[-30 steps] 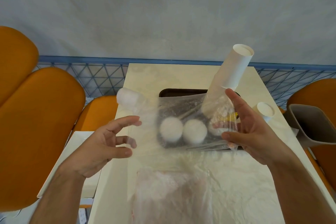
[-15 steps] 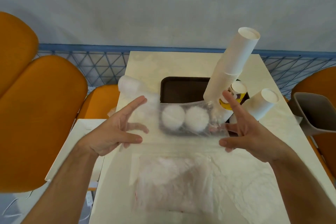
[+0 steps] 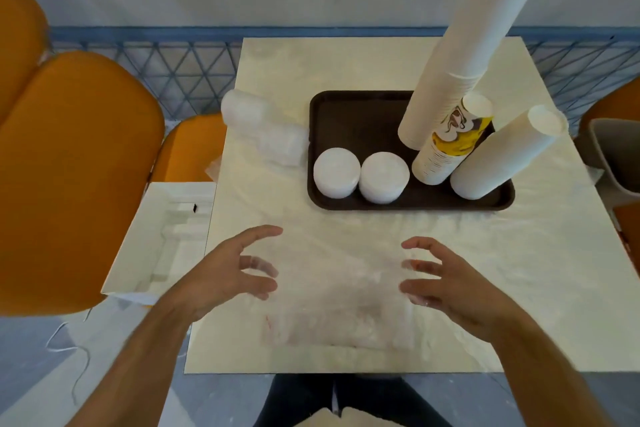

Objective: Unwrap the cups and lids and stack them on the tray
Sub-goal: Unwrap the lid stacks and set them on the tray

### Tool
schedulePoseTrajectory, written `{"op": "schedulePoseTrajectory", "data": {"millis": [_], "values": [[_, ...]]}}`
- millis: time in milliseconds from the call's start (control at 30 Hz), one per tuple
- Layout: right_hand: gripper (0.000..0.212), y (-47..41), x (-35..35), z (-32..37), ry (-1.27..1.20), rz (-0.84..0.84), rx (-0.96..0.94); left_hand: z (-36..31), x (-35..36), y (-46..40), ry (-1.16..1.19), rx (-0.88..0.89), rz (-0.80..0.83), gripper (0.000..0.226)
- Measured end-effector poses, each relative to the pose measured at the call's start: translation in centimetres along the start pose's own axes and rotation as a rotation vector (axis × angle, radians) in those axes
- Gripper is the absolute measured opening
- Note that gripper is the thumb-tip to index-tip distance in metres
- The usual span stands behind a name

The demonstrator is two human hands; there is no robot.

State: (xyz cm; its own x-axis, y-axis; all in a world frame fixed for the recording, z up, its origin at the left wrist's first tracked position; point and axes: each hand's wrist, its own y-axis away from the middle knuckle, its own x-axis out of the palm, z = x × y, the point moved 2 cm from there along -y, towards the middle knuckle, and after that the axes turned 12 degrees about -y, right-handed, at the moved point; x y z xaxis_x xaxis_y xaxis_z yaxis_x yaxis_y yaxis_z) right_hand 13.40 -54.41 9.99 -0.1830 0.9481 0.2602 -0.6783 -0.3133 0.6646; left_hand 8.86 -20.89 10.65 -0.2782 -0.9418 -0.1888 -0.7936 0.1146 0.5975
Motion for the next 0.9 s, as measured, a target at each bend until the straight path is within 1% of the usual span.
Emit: {"op": "schedulePoseTrajectory", "data": {"millis": [67,133,200,300,333,400,500,533,567,633,700,733,833,867,900], "values": [[0.056,0.6,0.1,-0.5,0.065,0.095,0.049,0.6,0.5,0.3,-0.032,-0.005,0.021,0.087],[0.069,1.2,0.1,-0.6,0.220,0.167,0.036,0.6,1.2,0.6,-0.087,0.001,0.040,0.095],[0.083,1.6,0.0,-0.9,0.353,0.169,0.029,0.5,1.9,0.7,-0.134,0.005,0.067,0.103],[0.093,1.7,-0.5,-1.7,0.534,0.130,-0.016,0.6,2.8,0.6,-0.205,-0.001,0.100,0.112],[0.093,1.6,-0.7,-2.0,0.601,0.101,-0.036,0.6,3.1,0.5,-0.230,-0.006,0.113,0.113],[0.088,1.5,-0.8,-2.3,0.711,0.004,-0.088,0.8,3.5,0.2,-0.258,-0.014,0.126,0.116],[0.073,1.5,0.0,-2.3,0.932,-0.270,-0.268,1.3,4.0,-0.2,-0.298,-0.024,0.125,0.119],[0.067,1.6,0.9,-2.2,0.964,-0.332,-0.348,1.4,4.1,-0.3,-0.312,-0.024,0.123,0.120],[0.060,1.5,2.0,-2.3,0.971,-0.330,-0.413,1.5,4.3,-0.4,-0.325,-0.025,0.119,0.120],[0.049,0.8,4.5,-3.1,1.019,-0.197,-0.474,1.9,4.6,-0.8,-0.354,-0.026,0.110,0.120],[0.049,-0.5,6.4,-5.0,1.142,-0.052,-0.422,2.4,4.9,-1.1,-0.392,-0.029,0.104,0.121],[0.051,-1.1,6.9,-6.0,1.202,-0.014,-0.379,2.7,5.0,-1.3,-0.409,-0.025,0.106,0.122],[0.056,-2.5,7.4,-7.9,1.290,-0.010,-0.311,3.2,4.9,-1.4,-0.439,-0.002,0.094,0.114],[0.057,-2.8,7.3,-8.3,1.299,-0.017,-0.310,3.1,4.8,-1.3,-0.470,0.002,0.053,0.107],[0.057,-3.0,7.3,-8.6,1.304,-0.021,-0.311,2.9,4.6,-1.2,-0.544,0.008,-0.036,0.097]]}}
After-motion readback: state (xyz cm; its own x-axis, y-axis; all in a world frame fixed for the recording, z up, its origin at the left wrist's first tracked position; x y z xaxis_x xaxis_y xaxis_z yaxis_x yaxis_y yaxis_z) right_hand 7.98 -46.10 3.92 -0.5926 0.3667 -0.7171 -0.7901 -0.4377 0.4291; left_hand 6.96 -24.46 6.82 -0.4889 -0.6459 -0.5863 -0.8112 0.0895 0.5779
